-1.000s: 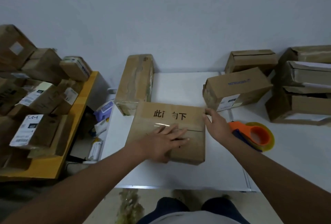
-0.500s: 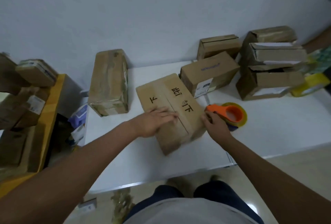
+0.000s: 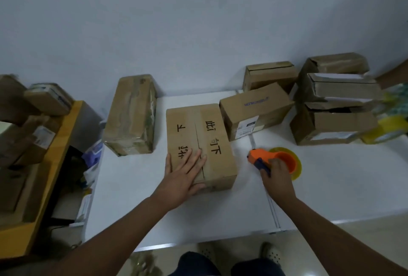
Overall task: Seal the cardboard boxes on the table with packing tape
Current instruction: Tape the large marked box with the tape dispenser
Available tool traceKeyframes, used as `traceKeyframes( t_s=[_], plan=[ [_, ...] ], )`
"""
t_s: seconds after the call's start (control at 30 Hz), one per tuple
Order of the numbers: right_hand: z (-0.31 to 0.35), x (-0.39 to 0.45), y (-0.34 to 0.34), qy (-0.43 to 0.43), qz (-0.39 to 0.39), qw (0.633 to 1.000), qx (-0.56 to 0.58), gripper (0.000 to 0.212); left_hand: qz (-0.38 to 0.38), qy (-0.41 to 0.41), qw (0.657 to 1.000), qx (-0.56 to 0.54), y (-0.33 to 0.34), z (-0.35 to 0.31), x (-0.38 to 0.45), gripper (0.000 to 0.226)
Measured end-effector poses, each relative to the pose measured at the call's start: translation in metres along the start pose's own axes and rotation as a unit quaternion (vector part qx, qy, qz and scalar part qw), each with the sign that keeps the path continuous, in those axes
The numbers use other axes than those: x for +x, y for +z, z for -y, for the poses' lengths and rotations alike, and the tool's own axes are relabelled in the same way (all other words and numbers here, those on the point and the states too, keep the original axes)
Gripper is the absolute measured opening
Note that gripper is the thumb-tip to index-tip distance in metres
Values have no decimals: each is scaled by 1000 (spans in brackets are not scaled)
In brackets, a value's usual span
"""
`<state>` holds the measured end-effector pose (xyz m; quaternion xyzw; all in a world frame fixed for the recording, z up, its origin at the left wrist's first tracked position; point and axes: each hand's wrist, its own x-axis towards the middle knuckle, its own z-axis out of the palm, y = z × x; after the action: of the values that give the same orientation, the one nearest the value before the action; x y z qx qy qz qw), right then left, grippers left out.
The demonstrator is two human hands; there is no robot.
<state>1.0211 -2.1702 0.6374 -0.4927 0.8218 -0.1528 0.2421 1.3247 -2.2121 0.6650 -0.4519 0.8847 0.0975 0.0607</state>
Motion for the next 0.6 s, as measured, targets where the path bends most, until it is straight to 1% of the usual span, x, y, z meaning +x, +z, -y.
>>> traceKeyframes(
  t_s=[0.07,0.1,0.17,0.2,0.23,0.27,0.3,0.33,0.37,0.4,0.43,0.47,0.5,0.53,0.57,0.6],
  plan=[
    [-13,16,3,33,41,998,-20,43,-4,-11,1000,-6,2,-4,2,79],
    [-15,19,3,23,47,998,-27,45,-1,-15,1000,-8,0,-5,3,78],
    [-17,21,-1,-1,82,993,-85,54,4,-26,1000,-14,-7,-11,3,76],
    [-17,11,-7,27,106,991,-79,60,-2,-33,999,-23,-10,-15,2,75],
    [-31,33,12,25,107,990,-91,65,-12,-42,999,-30,-11,-18,2,75],
    [-60,69,38,18,116,986,-122,67,-23,-48,998,-31,-11,-20,1,73],
    [-89,116,81,7,114,981,-156,66,-31,-50,998,-26,-10,-23,1,70],
    [-79,135,78,-1,144,970,-194,63,-32,-52,998,-20,-8,-25,1,67],
    [-37,109,40,-8,208,968,-143,60,-32,-55,998,-15,-5,-26,1,65],
    [-50,136,53,-38,212,959,-185,50,-29,-59,998,-14,-3,-28,1,64],
    [-51,152,72,-55,231,955,-175,45,-29,-62,998,-18,-2,-29,2,64],
    [-22,132,39,-45,240,958,-149,50,-28,-63,997,-25,-1,-28,3,63],
    [12,94,-7,-50,242,953,-174,61,-29,-63,997,-31,-1,-27,4,63],
    [14,77,-29,-58,238,958,-150,67,-29,-62,997,-34,0,-25,6,62],
    [13,79,-37,-37,223,970,-92,57,-28,-63,997,-35,0,-22,8,62],
    [7,76,-38,-60,198,978,-35,49,-22,-66,997,-34,-1,-21,12,63]
  ],
)
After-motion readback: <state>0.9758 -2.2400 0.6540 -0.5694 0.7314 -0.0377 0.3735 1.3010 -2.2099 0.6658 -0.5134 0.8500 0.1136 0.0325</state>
